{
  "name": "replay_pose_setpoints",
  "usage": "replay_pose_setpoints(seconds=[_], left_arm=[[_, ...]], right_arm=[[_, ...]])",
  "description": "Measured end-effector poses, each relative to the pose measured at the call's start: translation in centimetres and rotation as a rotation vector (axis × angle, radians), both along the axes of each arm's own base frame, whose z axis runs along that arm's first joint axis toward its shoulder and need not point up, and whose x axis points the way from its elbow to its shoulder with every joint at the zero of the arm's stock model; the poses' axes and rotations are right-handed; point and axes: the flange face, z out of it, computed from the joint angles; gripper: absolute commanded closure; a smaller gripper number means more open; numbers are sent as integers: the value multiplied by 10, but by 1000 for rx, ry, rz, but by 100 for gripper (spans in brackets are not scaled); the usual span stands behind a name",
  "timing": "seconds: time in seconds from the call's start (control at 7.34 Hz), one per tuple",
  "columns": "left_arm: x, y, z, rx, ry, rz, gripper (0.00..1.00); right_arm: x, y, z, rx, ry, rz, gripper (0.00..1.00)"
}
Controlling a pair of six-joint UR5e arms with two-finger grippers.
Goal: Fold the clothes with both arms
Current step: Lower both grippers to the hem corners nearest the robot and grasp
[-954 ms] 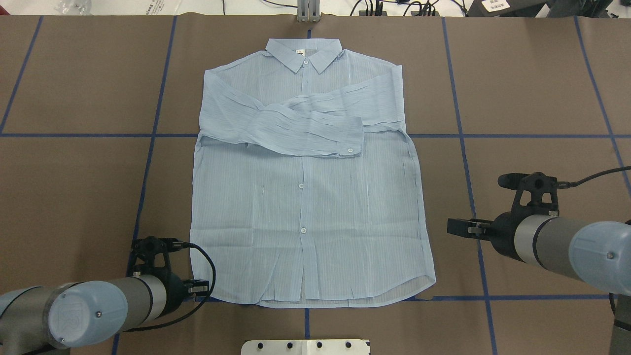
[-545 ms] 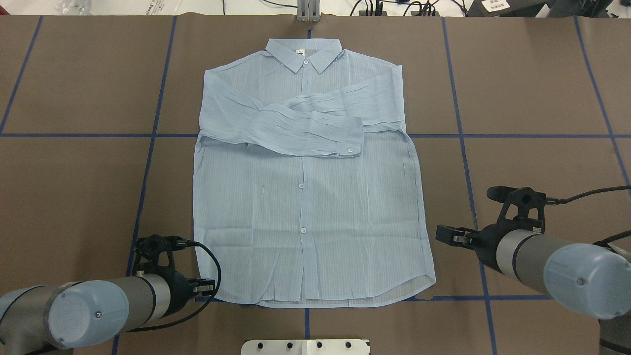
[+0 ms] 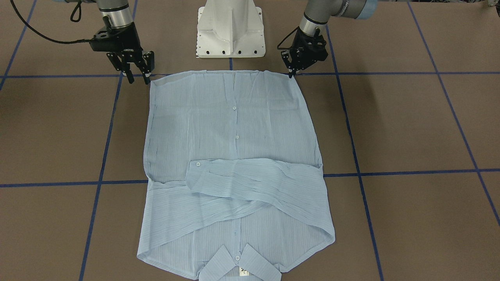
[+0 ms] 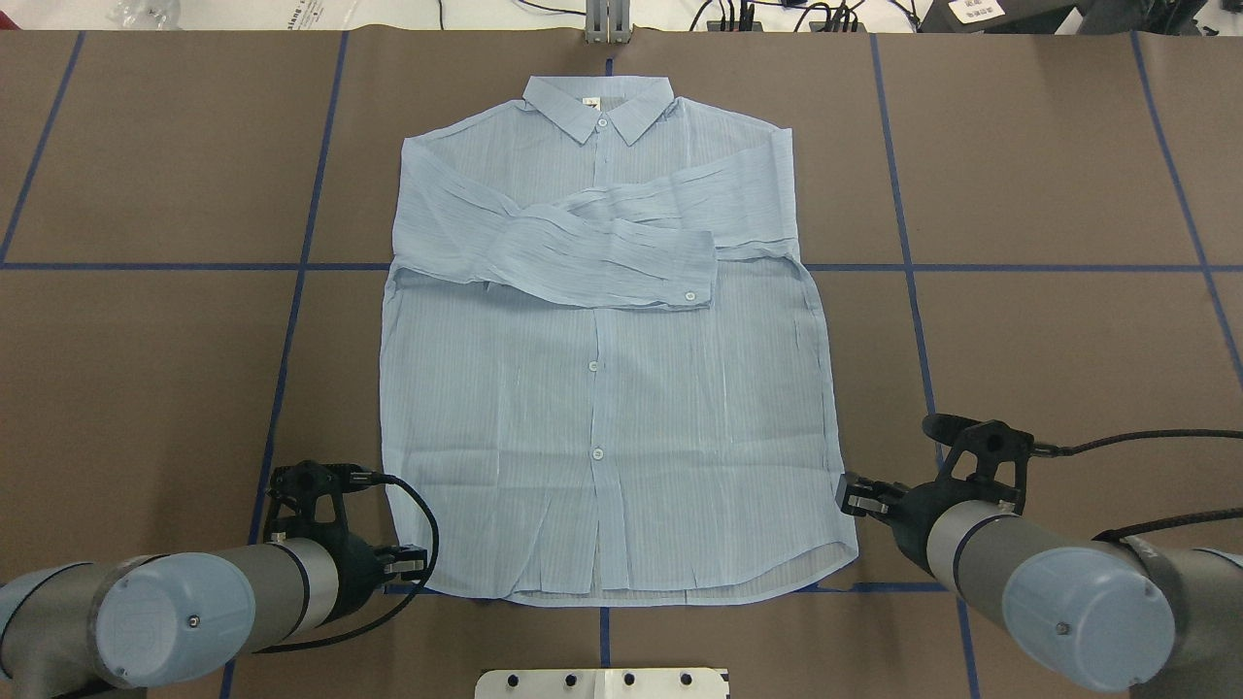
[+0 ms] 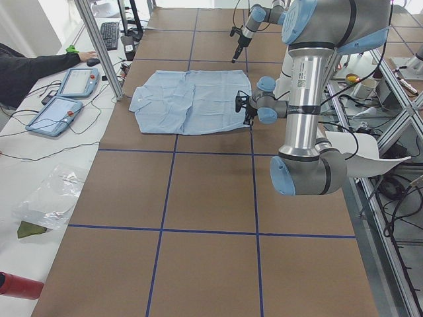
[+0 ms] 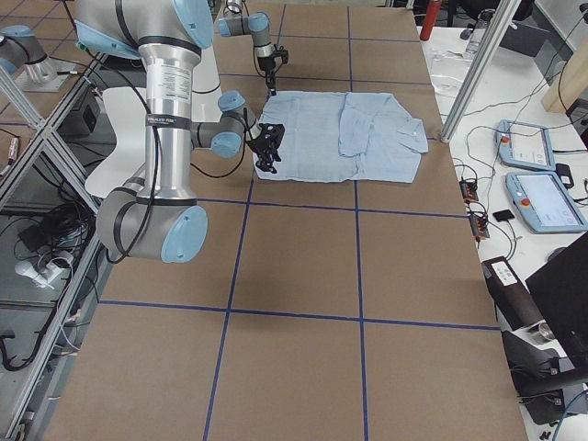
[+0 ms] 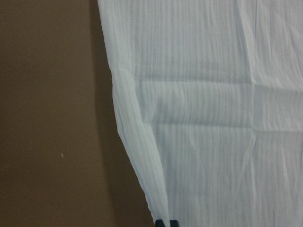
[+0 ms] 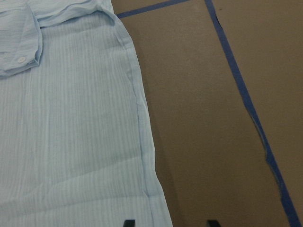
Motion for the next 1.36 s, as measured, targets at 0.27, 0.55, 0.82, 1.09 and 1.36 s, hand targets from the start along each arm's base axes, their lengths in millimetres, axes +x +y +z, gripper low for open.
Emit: replay_pose_setpoints(seconds=[0.27, 0.55, 0.82, 1.09, 1.36], left_arm=[[0, -1, 0, 6, -1, 2, 100], [1, -1, -2, 25, -4, 13, 100], [1, -1, -2, 30, -4, 16, 100], [1, -2, -3, 31, -4, 16, 100], [0, -3, -3, 31, -4, 14, 100]], right_arm=[[-26, 10, 7, 3, -2, 29, 43], [-37, 21, 13, 13, 5, 38, 44], [-43, 29, 20, 27, 23, 35, 45], [-47, 35, 31, 34, 45, 30, 54], [-50, 37, 34, 38, 52, 27, 56]])
